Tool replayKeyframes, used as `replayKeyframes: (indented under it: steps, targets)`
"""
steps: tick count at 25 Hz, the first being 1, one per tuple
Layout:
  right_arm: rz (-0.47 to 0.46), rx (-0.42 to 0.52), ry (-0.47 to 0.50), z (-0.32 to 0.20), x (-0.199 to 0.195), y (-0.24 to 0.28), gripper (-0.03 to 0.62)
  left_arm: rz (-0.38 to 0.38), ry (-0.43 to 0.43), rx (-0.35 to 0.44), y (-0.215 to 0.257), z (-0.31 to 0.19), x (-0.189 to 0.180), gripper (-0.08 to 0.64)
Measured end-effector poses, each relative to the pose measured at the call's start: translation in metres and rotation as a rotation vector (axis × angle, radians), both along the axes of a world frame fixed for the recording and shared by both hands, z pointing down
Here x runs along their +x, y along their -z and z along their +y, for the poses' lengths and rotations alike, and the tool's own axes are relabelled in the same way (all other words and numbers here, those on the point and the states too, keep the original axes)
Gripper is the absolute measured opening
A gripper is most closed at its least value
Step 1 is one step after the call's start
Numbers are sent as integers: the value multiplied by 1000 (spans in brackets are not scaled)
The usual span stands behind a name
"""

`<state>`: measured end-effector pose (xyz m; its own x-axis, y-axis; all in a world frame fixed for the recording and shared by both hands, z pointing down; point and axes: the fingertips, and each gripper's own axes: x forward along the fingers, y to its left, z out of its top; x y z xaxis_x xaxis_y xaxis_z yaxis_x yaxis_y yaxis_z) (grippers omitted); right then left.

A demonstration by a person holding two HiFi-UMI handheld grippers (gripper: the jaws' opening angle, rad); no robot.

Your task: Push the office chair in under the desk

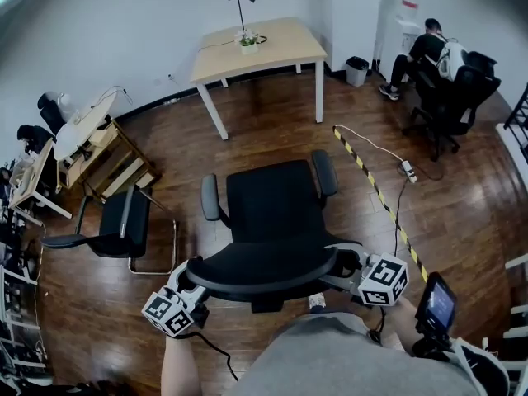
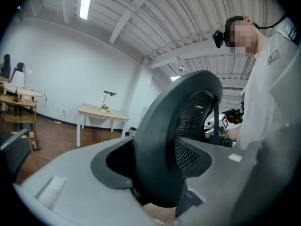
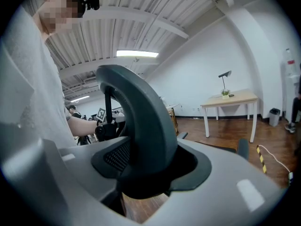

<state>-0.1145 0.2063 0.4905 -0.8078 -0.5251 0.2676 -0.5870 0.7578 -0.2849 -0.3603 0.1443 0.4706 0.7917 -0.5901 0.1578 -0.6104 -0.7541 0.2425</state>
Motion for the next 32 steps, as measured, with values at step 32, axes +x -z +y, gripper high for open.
replayKeyframes:
  steps: [32]
  targets:
    - [12,-9,32,-155,47,4,252,18,71,21,4,-146,44,252]
